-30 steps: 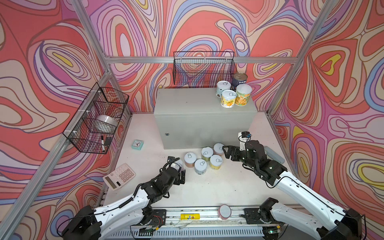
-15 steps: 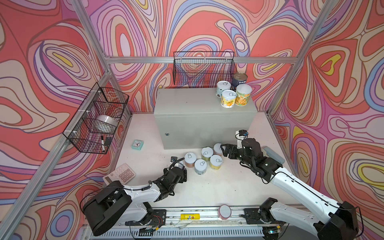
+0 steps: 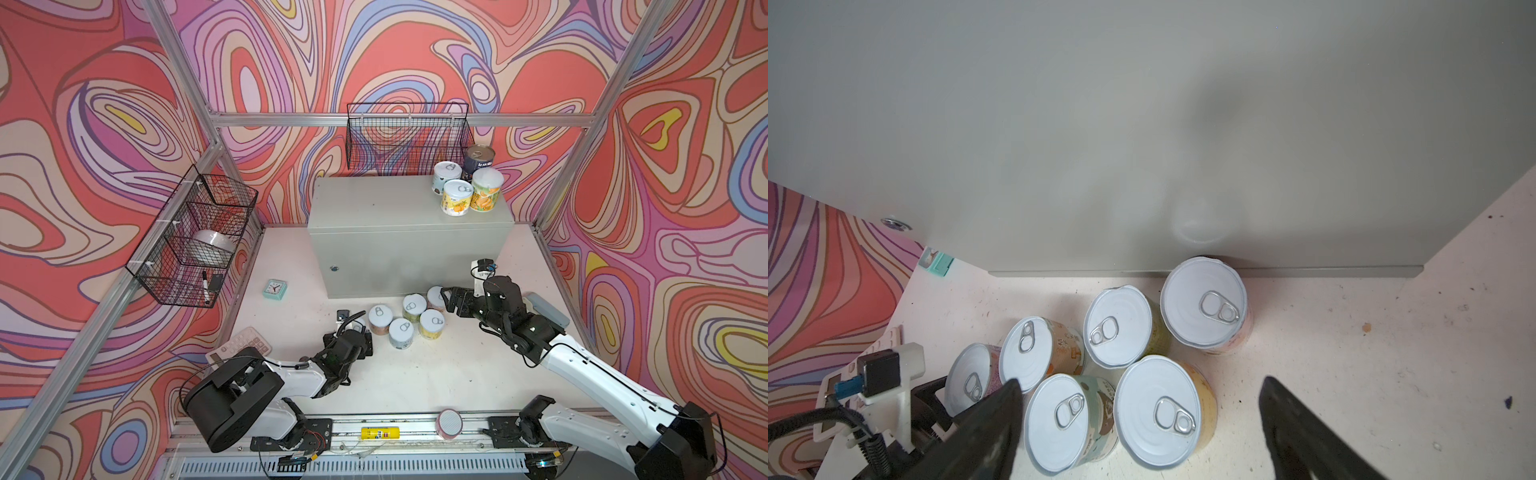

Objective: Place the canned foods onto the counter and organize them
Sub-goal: 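Lower left gripper to the can cluster and grasp the nearest can, then lift the pink-labelled can with left gripper up toward the cabinet top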

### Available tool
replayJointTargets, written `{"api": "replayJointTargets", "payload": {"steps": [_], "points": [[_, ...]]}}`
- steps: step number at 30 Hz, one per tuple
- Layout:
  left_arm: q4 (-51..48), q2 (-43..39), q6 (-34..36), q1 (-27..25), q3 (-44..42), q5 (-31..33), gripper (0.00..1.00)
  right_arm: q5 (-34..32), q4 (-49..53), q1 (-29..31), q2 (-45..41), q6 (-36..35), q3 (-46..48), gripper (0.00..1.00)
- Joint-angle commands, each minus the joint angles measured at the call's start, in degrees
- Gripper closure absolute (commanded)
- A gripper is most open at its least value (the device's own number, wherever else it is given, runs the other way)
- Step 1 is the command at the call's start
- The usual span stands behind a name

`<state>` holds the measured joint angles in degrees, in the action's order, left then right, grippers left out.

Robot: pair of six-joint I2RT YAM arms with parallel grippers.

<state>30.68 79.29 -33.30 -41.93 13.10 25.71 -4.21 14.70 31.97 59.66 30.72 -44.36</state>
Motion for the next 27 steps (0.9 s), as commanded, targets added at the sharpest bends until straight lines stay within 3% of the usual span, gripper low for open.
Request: {"api": "replayJointTargets", "payload": {"steps": [1, 12, 15, 18, 23, 24, 25, 26, 27], "points": [[2.2, 0.8, -1.1, 0.7, 0.5, 0.8, 0.02, 0.3, -1.1, 0.4, 1.0, -0.9, -1.1, 0.08], [5.8, 5.2, 1.0, 1.3, 1.0, 2.0, 0.08, 1.1, -1.0, 0.4, 1.7, -0.8, -1.5, 0.09], [7.4, 6.6, 1.4, 1.3, 1.2, 2.6, 0.16, 1.6, -0.7, 0.4, 1.7, -0.6, -1.8, 0.09], [7.4, 7.0, 1.3, 1.3, 1.2, 2.5, 0.30, 1.8, -0.3, 0.4, 1.7, -0.4, -1.9, 0.09], [8.2, 1.7, 0.9, 1.3, -1.9, 3.4, 0.42, 2.0, 0.0, 0.4, 1.1, 0.1, -1.2, 0.10], [6.0, -0.5, 1.5, 1.3, -1.7, 2.6, 0.48, 2.1, 0.0, 0.4, 0.9, 0.3, -1.1, 0.10], [2.9, -2.6, 2.3, 1.3, -0.9, 1.5, 0.62, 2.1, 0.1, 0.4, 0.8, 0.5, -1.0, 0.10], [-1.5, -5.1, 2.9, 1.3, 0.3, 0.6, 0.85, 2.1, 0.0, 0.4, 0.7, 0.6, -0.8, 0.10], [-5.8, -7.7, 3.3, 1.3, 1.7, 0.1, 1.00, 2.1, -0.2, 0.5, 0.7, 0.8, -0.5, 0.10]]}}
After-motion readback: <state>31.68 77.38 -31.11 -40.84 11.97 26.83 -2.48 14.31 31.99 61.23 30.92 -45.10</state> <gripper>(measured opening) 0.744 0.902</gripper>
